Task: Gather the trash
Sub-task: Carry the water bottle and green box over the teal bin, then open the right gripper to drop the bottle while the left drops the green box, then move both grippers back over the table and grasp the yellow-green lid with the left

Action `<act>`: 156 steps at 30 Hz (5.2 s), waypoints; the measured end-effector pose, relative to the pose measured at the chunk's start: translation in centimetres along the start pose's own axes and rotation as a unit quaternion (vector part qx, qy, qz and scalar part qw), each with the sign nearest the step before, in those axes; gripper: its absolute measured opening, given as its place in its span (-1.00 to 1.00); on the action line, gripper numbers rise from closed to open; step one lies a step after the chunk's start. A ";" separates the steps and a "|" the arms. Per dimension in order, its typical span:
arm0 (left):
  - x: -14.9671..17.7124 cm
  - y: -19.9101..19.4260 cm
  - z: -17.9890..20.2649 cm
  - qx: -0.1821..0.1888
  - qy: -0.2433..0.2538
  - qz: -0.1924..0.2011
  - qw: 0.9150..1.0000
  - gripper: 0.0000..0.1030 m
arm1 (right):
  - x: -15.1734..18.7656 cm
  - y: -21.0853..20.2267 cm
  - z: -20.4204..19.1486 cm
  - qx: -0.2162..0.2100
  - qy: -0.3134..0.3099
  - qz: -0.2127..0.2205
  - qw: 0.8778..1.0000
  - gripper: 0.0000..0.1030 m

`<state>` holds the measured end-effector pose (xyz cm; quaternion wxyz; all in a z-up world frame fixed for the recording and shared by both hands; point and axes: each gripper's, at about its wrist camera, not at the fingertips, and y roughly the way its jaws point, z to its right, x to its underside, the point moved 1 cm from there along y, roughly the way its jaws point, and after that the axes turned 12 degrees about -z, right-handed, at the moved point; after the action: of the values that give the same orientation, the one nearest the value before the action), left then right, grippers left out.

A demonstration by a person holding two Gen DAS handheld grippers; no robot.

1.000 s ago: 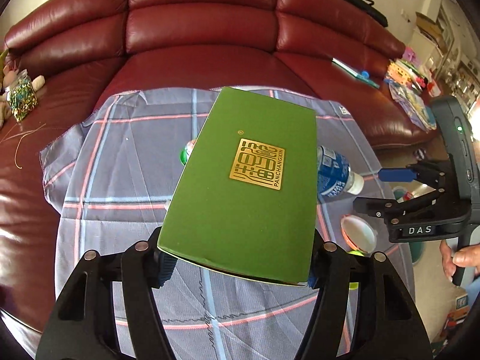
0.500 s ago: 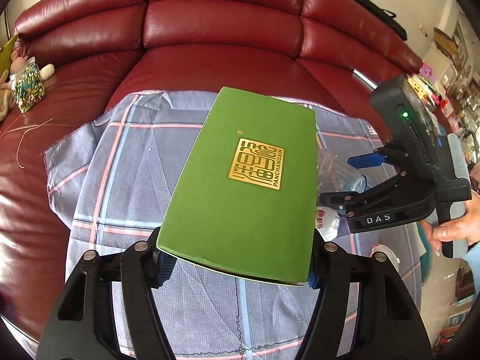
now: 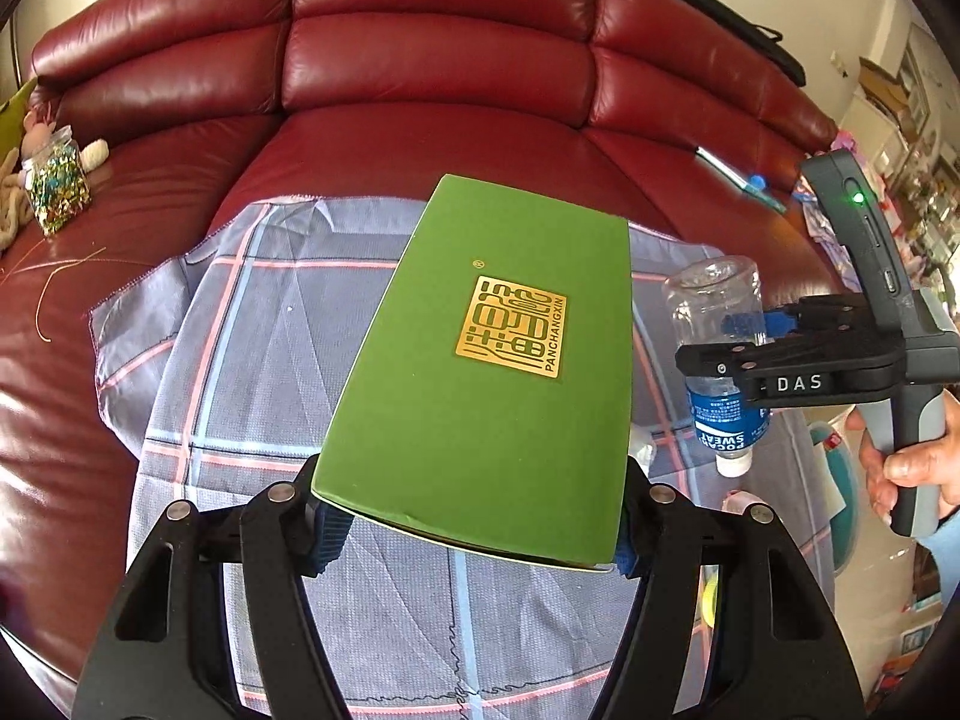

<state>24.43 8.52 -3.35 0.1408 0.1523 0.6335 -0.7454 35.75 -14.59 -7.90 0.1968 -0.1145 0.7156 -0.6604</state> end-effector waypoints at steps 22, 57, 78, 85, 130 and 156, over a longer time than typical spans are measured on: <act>3.4 -4.6 14.8 0.035 0.116 0.021 0.992 0.28 | 16.8 -12.9 10.1 -0.045 0.164 0.145 0.975 0.23; 6.6 5.8 39.9 0.103 0.259 -0.070 0.958 0.23 | 35.8 -3.5 27.1 -0.064 0.315 0.028 0.946 0.25; 6.5 10.0 43.8 0.101 0.281 -0.101 0.949 0.25 | 36.8 -3.1 30.6 -0.069 0.360 0.037 0.930 0.69; 7.0 9.8 44.5 0.081 0.287 -0.089 0.950 0.77 | 37.9 -3.4 31.2 -0.065 0.375 0.035 0.924 0.69; 9.6 3.7 31.9 0.085 0.226 -0.075 0.967 0.92 | 36.4 -6.1 19.0 -0.033 0.345 0.021 0.938 0.77; 12.1 6.8 15.7 0.051 0.124 -0.094 0.986 0.92 | 29.5 -0.8 6.2 -0.038 0.296 0.010 0.954 0.77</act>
<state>15.38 -8.25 -12.05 -0.0181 0.1904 0.6188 -0.7619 11.87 -32.76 -11.29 -0.0225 0.0858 0.7676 -0.6348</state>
